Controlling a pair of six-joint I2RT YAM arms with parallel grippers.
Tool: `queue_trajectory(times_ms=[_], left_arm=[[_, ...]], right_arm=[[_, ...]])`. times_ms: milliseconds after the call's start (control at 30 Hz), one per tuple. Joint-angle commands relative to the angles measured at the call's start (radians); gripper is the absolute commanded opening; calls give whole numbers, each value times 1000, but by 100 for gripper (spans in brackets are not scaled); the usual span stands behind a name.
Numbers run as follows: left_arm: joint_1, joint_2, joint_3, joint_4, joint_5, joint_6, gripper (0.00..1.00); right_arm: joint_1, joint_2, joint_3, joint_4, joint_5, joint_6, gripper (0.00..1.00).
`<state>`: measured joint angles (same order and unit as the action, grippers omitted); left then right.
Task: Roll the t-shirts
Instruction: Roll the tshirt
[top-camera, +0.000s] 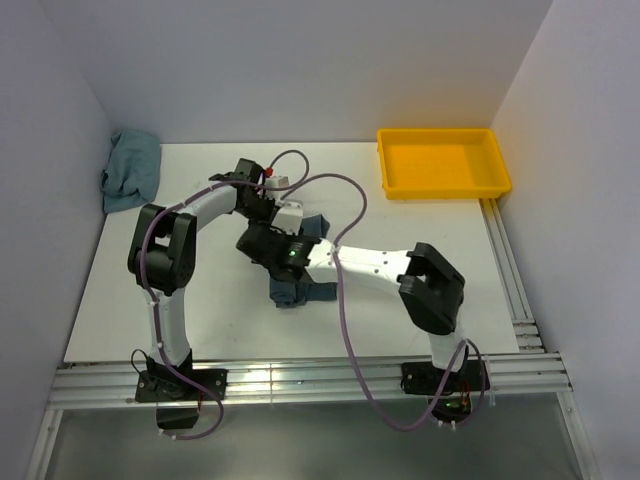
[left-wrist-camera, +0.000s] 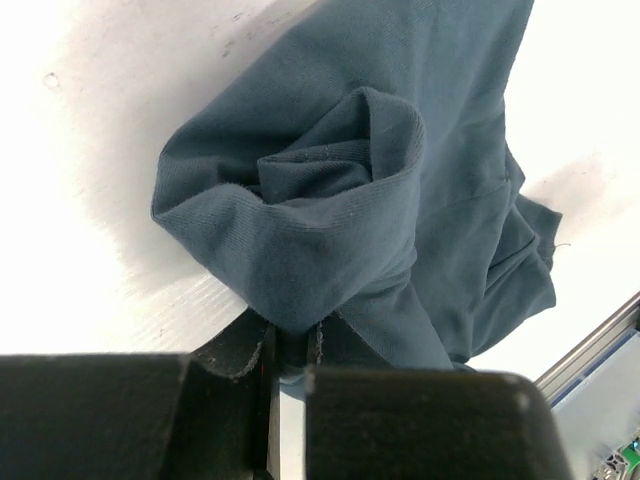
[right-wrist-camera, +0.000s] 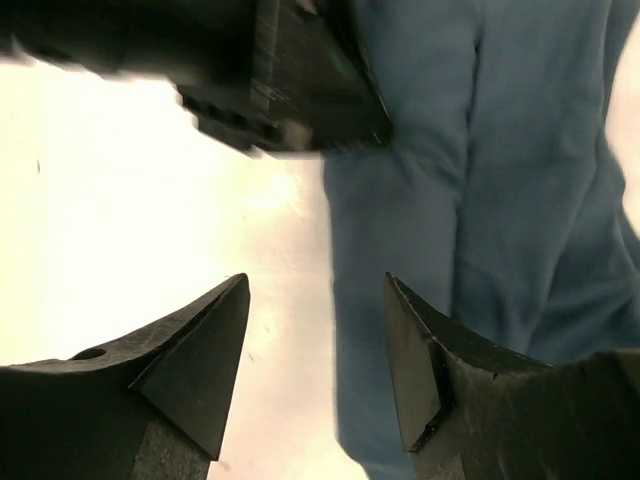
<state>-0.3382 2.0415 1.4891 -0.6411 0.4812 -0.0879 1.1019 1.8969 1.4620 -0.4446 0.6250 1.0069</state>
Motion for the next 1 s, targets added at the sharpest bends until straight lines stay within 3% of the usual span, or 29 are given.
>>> queue_trajectory(times_ms=[0, 167, 433, 500, 633, 733, 867, 967], left_arm=[[1, -32, 14, -63, -93, 39, 0], [1, -27, 26, -83, -82, 48, 0], [-1, -7, 45, -88, -59, 53, 3], [-1, -10, 45, -81, -59, 53, 10], [1, -21, 46, -80, -39, 56, 24], [4, -33, 56, -75, -21, 65, 36], [39, -82, 39, -37, 78, 77, 72], [88, -125, 4, -8, 196, 120, 83]], right_arm=[[26, 114, 167, -258, 179, -51, 63], [29, 217, 262, -339, 196, -59, 62], [27, 284, 239, -319, 162, -67, 59], [30, 288, 212, -309, 159, -71, 56], [29, 252, 129, -217, 139, -62, 32], [12, 179, 0, -59, 56, -62, 30], [-23, 65, -194, 186, -63, -51, 27], [-62, -37, -385, 430, -183, -19, 27]])
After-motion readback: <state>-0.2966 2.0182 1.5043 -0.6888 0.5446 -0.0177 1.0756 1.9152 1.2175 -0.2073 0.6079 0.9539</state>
